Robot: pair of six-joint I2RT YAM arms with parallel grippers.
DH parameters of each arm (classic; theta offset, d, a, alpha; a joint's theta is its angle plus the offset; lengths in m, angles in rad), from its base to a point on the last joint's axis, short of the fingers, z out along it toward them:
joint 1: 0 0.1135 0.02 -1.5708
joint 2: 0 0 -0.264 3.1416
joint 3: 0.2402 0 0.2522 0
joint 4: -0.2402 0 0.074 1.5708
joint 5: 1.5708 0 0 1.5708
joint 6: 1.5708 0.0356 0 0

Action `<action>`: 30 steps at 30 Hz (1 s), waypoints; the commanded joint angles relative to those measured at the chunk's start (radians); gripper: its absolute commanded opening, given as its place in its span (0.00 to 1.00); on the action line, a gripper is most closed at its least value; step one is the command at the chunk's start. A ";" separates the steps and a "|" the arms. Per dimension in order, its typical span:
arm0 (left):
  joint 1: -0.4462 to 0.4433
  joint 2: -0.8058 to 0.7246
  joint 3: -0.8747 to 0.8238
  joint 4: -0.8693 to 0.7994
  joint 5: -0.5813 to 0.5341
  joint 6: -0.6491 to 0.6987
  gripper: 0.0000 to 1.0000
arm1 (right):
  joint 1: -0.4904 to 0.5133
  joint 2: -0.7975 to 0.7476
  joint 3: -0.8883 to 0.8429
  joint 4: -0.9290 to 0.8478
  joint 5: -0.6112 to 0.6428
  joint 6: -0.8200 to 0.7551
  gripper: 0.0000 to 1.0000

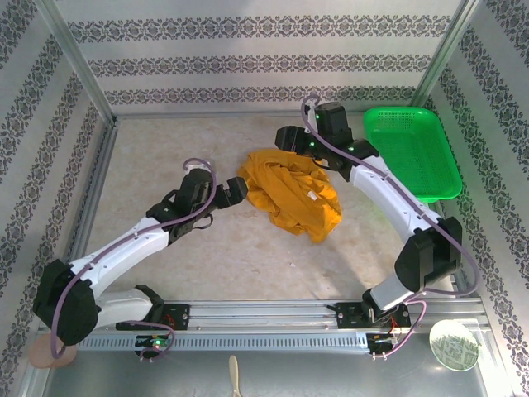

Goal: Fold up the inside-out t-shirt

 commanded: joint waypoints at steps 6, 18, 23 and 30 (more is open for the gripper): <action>-0.044 0.140 0.045 0.022 0.096 0.032 0.94 | -0.105 -0.202 -0.181 -0.026 0.121 -0.042 0.66; -0.307 0.441 0.185 -0.008 -0.092 -0.043 0.89 | -0.266 -0.270 -0.458 0.030 0.067 0.028 0.70; -0.316 0.539 0.268 0.036 -0.066 -0.038 0.86 | -0.284 -0.269 -0.526 0.024 0.062 0.048 0.69; -0.337 0.650 0.346 0.070 -0.043 -0.031 0.79 | -0.295 -0.337 -0.680 -0.006 0.131 0.104 0.72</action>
